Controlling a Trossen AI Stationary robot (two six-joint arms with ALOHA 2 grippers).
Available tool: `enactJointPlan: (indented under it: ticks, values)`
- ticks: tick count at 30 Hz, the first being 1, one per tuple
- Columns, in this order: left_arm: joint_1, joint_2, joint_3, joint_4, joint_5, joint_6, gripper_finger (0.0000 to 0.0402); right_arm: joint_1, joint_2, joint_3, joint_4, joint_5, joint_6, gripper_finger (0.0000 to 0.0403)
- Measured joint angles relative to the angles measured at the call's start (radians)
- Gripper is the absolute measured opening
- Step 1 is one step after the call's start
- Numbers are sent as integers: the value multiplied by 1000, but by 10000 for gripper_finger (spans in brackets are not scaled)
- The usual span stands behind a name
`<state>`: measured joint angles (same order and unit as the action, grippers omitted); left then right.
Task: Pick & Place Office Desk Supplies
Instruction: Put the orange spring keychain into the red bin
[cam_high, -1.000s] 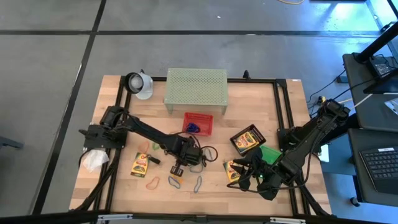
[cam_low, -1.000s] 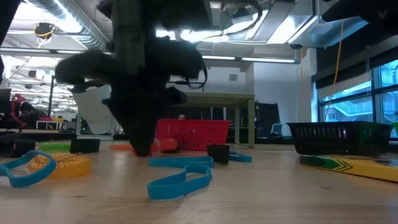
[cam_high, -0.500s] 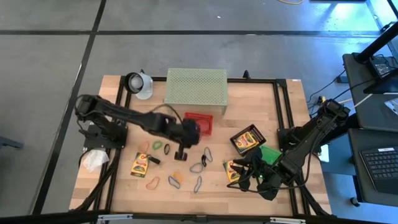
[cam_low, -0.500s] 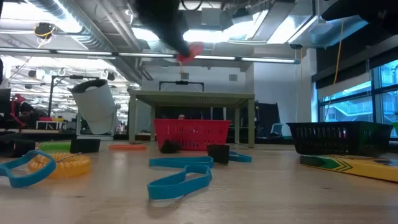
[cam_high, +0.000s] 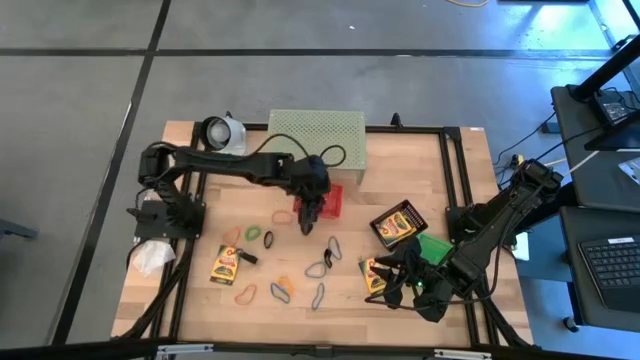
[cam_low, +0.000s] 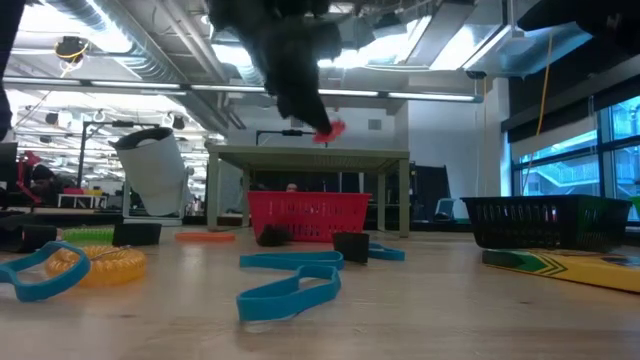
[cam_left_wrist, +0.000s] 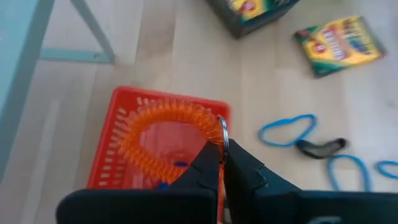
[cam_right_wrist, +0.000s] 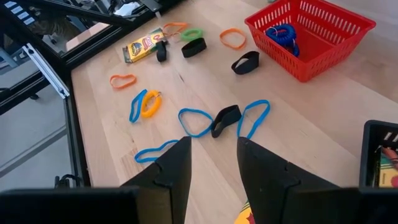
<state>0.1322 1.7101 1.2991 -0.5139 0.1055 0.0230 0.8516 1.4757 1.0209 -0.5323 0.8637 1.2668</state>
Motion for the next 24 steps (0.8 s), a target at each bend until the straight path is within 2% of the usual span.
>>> enactJointPlan:
  ticks: [12, 24]
  values:
    - [35, 129, 0, 35, 18, 41, 3, 0, 0, 0, 2, 0, -15, 130]
    - [33, 162, 0, 43, 21, 42, 3, 0, 0, 0, 9, 0, -18, 130]
